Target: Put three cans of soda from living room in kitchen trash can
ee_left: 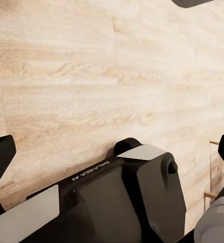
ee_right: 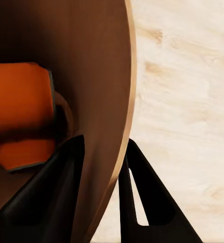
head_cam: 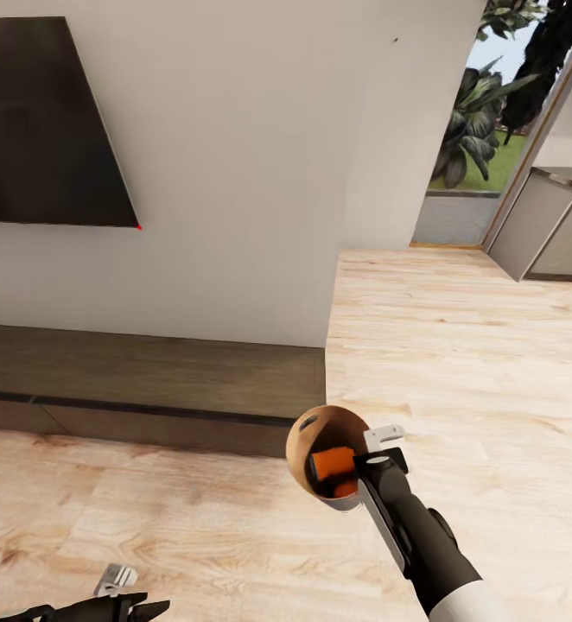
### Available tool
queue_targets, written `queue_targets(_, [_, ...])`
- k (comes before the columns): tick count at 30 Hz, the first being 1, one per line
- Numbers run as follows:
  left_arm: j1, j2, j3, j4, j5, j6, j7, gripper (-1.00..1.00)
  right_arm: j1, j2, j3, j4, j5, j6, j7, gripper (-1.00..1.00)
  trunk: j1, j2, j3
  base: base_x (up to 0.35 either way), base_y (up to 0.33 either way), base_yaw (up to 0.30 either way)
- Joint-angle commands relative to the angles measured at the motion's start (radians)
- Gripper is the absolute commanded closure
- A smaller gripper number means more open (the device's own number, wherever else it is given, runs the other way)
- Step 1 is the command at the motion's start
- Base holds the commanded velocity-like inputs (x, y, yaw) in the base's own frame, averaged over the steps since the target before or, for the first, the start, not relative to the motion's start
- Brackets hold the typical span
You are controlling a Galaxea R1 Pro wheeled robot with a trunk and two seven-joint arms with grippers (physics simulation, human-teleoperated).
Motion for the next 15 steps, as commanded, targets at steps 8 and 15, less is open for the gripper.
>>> queue_targets(8, [0.000, 0.000, -0.001, 0.000, 0.000, 0.000, 0.000, -1.00, 0.000, 0.000, 0.000, -0.003, 0.025, 0.009, 0.002, 1.00, 0.000, 0.000, 0.000, -0.022, 0.018, 0.000])
queue_targets(15, [0.000, 0.000, -0.001, 0.000, 0.000, 0.000, 0.000, -1.00, 0.000, 0.000, 0.001, -0.003, 0.025, 0.009, 0.001, 1.00, 0.000, 0.000, 0.000, -0.179, 0.133, 0.117])
